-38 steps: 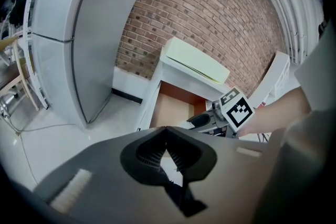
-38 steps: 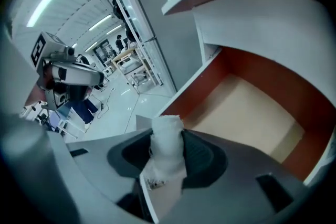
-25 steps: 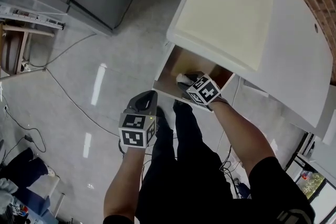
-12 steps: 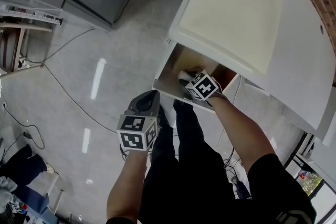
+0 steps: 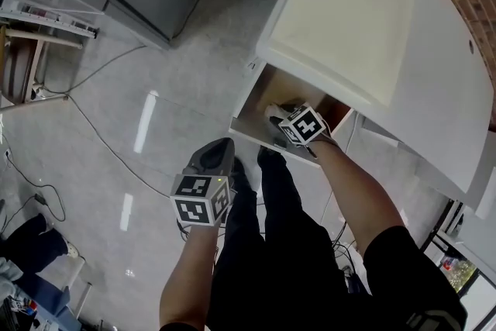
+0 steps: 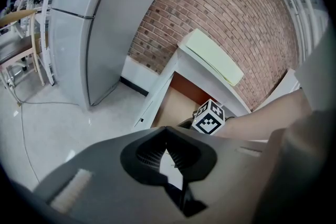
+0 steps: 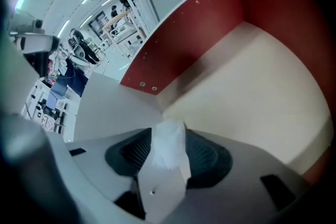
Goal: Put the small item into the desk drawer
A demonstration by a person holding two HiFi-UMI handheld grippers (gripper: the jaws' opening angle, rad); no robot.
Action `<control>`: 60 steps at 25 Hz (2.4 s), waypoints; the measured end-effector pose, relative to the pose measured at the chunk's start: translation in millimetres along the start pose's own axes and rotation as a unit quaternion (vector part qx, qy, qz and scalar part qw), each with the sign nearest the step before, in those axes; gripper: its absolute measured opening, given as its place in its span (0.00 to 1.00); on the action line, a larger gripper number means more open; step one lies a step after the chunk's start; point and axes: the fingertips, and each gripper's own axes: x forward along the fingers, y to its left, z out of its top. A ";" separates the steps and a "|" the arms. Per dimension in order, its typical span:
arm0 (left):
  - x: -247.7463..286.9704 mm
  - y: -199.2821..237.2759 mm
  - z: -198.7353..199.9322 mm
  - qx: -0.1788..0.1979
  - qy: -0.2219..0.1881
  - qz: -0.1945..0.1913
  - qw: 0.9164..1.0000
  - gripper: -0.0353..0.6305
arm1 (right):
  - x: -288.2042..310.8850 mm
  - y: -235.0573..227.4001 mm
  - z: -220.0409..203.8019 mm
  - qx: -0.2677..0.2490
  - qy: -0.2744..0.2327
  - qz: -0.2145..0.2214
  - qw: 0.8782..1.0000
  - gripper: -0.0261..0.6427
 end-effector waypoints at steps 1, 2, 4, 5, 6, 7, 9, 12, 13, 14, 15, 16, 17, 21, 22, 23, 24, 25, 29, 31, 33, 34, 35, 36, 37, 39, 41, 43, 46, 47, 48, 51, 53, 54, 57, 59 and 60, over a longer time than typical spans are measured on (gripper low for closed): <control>-4.2 -0.5 0.8 0.000 -0.002 0.001 1.000 0.07 | -5.4 -0.5 1.5 0.008 -0.005 -0.003 1.000 0.32; -8.9 -1.4 2.3 0.000 -0.005 0.002 1.000 0.07 | -11.8 -0.7 3.2 0.013 -0.010 -0.006 1.000 0.32; -19.7 -4.6 6.7 -0.001 -0.012 0.003 1.000 0.07 | -27.2 0.2 7.0 0.021 -0.020 -0.012 1.000 0.32; -26.4 -6.8 8.7 -0.003 -0.016 0.002 1.000 0.07 | -35.9 2.1 8.8 0.025 -0.026 -0.015 0.999 0.32; -34.1 -9.5 10.4 -0.007 -0.019 0.000 1.000 0.07 | -45.0 5.5 10.2 0.032 -0.031 -0.018 0.999 0.32; -43.0 -12.5 11.6 -0.010 -0.022 -0.002 1.000 0.07 | -54.6 10.4 10.9 0.040 -0.037 -0.020 0.998 0.32; -61.8 -18.6 15.2 -0.013 -0.024 -0.006 1.000 0.07 | -74.4 22.3 11.9 0.056 -0.047 -0.027 0.997 0.32; -83.6 -25.3 34.4 0.003 -0.039 -0.010 0.999 0.07 | -103.4 33.0 23.9 0.063 -0.067 -0.040 0.995 0.32; -90.8 -27.8 40.9 0.010 -0.045 -0.011 0.999 0.07 | -112.7 37.1 27.4 0.064 -0.075 -0.042 0.994 0.31; -98.7 -30.9 44.7 0.015 -0.048 -0.012 0.999 0.07 | -121.6 43.1 28.1 0.065 -0.081 -0.043 0.994 0.31; -106.6 -34.3 46.4 0.018 -0.051 -0.013 0.998 0.07 | -130.0 49.7 26.5 0.067 -0.085 -0.044 0.993 0.31; -113.2 -37.4 47.2 0.020 -0.052 -0.014 0.998 0.07 | -137.8 55.4 23.9 0.070 -0.088 -0.045 0.993 0.30; -118.4 -40.3 47.8 0.023 -0.053 -0.015 0.998 0.07 | -145.0 59.6 21.0 0.074 -0.091 -0.047 0.992 0.30; -132.2 -53.4 42.1 0.050 -0.041 -0.022 0.998 0.07 | -170.3 73.8 6.8 0.103 -0.104 -0.048 0.988 0.28; -135.1 -56.8 39.5 0.054 -0.038 -0.025 0.998 0.07 | -177.5 77.6 3.9 0.109 -0.109 -0.048 0.987 0.27; -137.8 -60.3 37.2 0.056 -0.035 -0.028 0.997 0.07 | -185.7 80.6 1.4 0.116 -0.116 -0.050 0.985 0.27; -140.3 -63.9 35.6 0.058 -0.035 -0.030 0.997 0.07 | -194.9 82.8 -1.1 0.125 -0.124 -0.053 0.983 0.26; -142.8 -67.4 34.3 0.058 -0.035 -0.033 0.997 0.07 | -204.7 84.7 -3.0 0.136 -0.134 -0.056 0.980 0.26; -150.1 -75.4 26.4 0.058 -0.034 -0.037 0.997 0.07 | -240.4 97.5 -6.0 0.178 -0.193 -0.059 0.963 0.22; -151.2 -79.3 21.6 0.057 -0.028 -0.040 0.997 0.07 | -253.7 103.8 -9.9 0.182 -0.208 -0.063 0.959 0.20; -152.2 -83.6 19.7 0.058 -0.024 -0.041 0.997 0.07 | -264.4 108.5 -16.7 0.183 -0.214 -0.066 0.957 0.19; -153.1 -86.0 20.3 0.059 -0.025 -0.042 0.997 0.07 | -269.3 110.6 -20.1 0.184 -0.216 -0.067 0.957 0.18; -154.0 -88.6 21.9 0.059 -0.026 -0.042 0.997 0.07 | -274.2 112.5 -23.2 0.184 -0.218 -0.067 0.956 0.18; -154.7 -91.6 24.1 0.060 -0.029 -0.041 0.997 0.07 | -279.4 113.6 -25.9 0.184 -0.222 -0.065 0.955 0.17; -155.1 -95.3 26.8 0.059 -0.031 -0.040 0.997 0.07 | -284.8 114.0 -28.0 0.184 -0.228 -0.062 0.954 0.17; -154.6 -103.8 32.5 0.061 -0.035 -0.036 0.997 0.07 | -296.2 112.6 -30.4 0.185 -0.244 -0.056 0.950 0.17; -153.1 -112.6 39.2 0.067 -0.038 -0.030 0.997 0.07 | -307.2 109.7 -30.0 0.183 -0.261 -0.050 0.946 0.16; -151.5 -122.6 46.5 0.074 -0.040 -0.022 0.996 0.07 | -317.4 106.1 -30.3 0.179 -0.274 -0.045 0.944 0.16; -147.1 -140.0 57.4 0.077 -0.049 -0.009 0.996 0.07 | -333.7 99.9 -33.9 0.170 -0.290 -0.035 0.941 0.15; -144.0 -146.8 60.8 0.079 -0.051 -0.005 0.996 0.07 | -340.9 98.4 -33.4 0.164 -0.298 -0.030 0.940 0.15; -140.2 -155.2 63.6 0.081 -0.052 -0.003 0.995 0.07 | -348.5 97.2 -33.3 0.158 -0.306 -0.025 0.939 0.15; -129.8 -189.0 67.5 0.089 -0.055 -0.008 0.994 0.07 | -368.8 92.6 -42.3 0.146 -0.319 -0.015 0.936 0.14; -124.8 -209.7 67.8 0.094 -0.058 -0.011 0.994 0.07 | -381.2 87.8 -49.9 0.141 -0.329 -0.012 0.934 0.13; -122.2 -218.0 68.3 0.097 -0.060 -0.009 0.993 0.07 | -388.4 84.9 -52.6 0.138 -0.336 -0.011 0.932 0.13; -116.0 -234.6 69.5 0.103 -0.065 0.002 0.993 0.07 | -415.4 77.1 -58.4 0.130 -0.365 -0.008 0.922 0.11; -115.6 -246.0 76.6 0.109 -0.073 0.008 0.991 0.07 | -434.3 71.8 -61.6 0.120 -0.381 -0.009 0.917 0.11; -116.1 -252.1 82.1 0.114 -0.079 0.011 0.990 0.07 | -443.5 68.4 -62.1 0.113 -0.388 -0.011 0.915 0.10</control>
